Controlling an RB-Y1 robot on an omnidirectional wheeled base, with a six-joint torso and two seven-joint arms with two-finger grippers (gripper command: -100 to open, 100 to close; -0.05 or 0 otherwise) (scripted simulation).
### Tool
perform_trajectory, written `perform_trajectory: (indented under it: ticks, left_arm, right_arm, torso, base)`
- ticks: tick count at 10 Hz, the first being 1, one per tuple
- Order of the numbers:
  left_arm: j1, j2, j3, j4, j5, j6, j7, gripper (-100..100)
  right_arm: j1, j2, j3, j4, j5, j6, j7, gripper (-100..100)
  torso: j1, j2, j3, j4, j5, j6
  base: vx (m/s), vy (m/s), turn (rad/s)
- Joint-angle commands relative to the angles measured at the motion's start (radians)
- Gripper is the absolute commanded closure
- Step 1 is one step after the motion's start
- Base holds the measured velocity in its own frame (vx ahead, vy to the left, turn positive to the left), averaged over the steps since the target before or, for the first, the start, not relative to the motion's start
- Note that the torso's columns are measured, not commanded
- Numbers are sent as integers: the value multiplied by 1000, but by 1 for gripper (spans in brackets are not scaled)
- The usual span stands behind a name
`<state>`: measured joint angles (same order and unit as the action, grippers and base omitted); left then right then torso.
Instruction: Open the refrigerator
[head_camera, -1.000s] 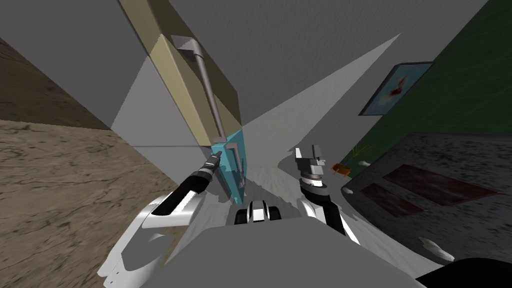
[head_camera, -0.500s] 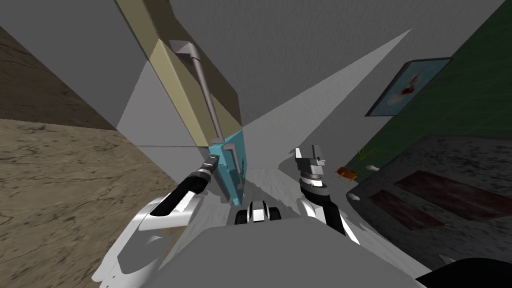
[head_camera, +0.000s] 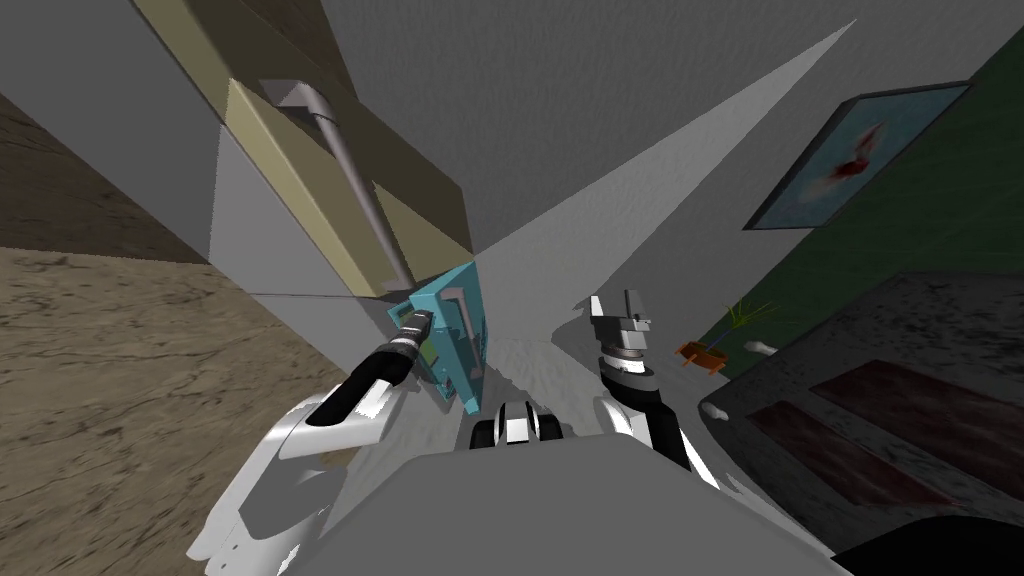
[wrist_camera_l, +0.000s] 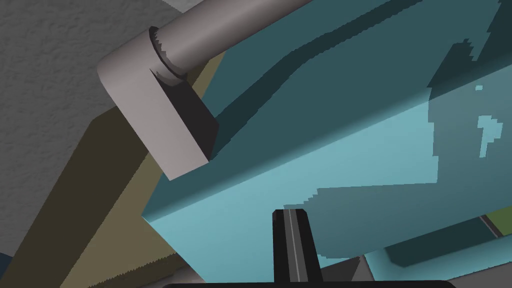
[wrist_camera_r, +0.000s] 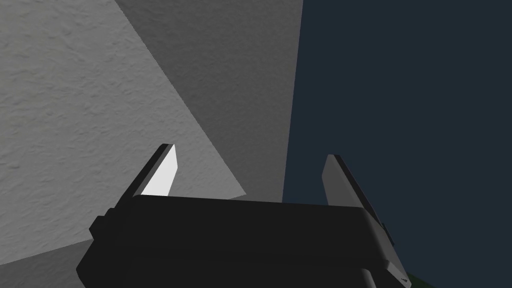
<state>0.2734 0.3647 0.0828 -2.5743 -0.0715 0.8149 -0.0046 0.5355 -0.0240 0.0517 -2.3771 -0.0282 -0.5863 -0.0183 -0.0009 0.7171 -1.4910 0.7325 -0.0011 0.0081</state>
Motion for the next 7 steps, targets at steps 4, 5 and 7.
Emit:
perform_trajectory:
  ticks: [4,5,7]
  left_arm:
    - [-9,-29,66,21,-55,26,25,100]
    - [-12,-36,80,26,-68,34,30,100]
    - [-12,-34,79,22,-64,33,29,100]
  right_arm:
    - [0,0,0,0,0,0,0,0]
    - [0,0,0,0,0,0,0,0]
    - [0,0,0,0,0,0,0,0]
  torso:
    - [3,4,3,1,1,-2]
    - [2,5,4,0,2,-4]
    - [6,11,8,2,3,-4]
  base:
    - [69,-323,79]
    - [75,-331,121]
    - [31,-220,24]
